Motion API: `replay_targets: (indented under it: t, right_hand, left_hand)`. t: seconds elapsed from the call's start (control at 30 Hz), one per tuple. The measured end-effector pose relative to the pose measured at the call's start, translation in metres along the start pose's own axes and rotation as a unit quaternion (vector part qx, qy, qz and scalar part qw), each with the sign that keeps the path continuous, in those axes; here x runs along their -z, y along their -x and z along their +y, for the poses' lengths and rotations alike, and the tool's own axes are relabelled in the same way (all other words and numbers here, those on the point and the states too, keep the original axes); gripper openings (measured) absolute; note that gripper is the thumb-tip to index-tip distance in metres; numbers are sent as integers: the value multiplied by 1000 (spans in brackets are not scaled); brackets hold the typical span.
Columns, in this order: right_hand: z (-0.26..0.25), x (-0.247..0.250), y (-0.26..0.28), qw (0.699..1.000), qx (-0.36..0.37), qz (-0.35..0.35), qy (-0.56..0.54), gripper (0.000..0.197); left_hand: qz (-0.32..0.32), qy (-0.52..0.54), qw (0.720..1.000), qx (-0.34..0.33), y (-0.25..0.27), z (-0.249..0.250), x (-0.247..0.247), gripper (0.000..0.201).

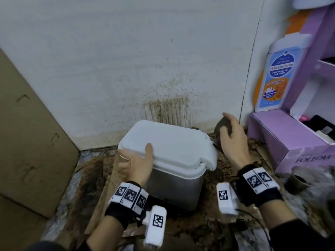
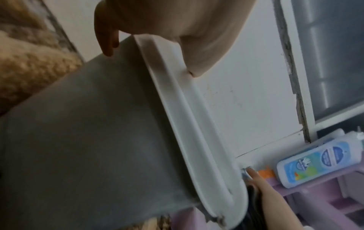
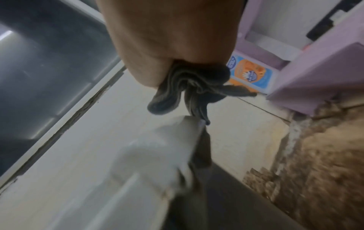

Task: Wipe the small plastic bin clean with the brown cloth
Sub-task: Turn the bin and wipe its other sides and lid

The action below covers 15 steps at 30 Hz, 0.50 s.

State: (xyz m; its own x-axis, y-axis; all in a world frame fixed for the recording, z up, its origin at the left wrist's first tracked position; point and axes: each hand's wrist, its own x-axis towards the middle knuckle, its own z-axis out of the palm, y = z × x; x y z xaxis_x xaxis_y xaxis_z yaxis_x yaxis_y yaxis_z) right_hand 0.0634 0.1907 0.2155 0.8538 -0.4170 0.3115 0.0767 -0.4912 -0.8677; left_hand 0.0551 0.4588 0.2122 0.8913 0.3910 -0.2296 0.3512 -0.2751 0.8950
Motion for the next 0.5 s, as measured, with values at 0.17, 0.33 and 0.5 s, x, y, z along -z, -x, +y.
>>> replay_targets:
  t: [0.17, 0.33, 0.5]
  right_hand:
    - [-12, -13, -34, 962, 82, -246, 87, 44]
    - [-12, -20, -41, 914, 33, -403, 40, 53]
    - [-15, -20, -43, 905, 6, -425, -8, 53]
  left_hand:
    - [-14, 117, 993, -25, 12, -16, -16, 117]
    - [-45, 158, 986, -37, 25, -24, -26, 127]
    - [-53, 167, 982, -72, 36, -16, -27, 122]
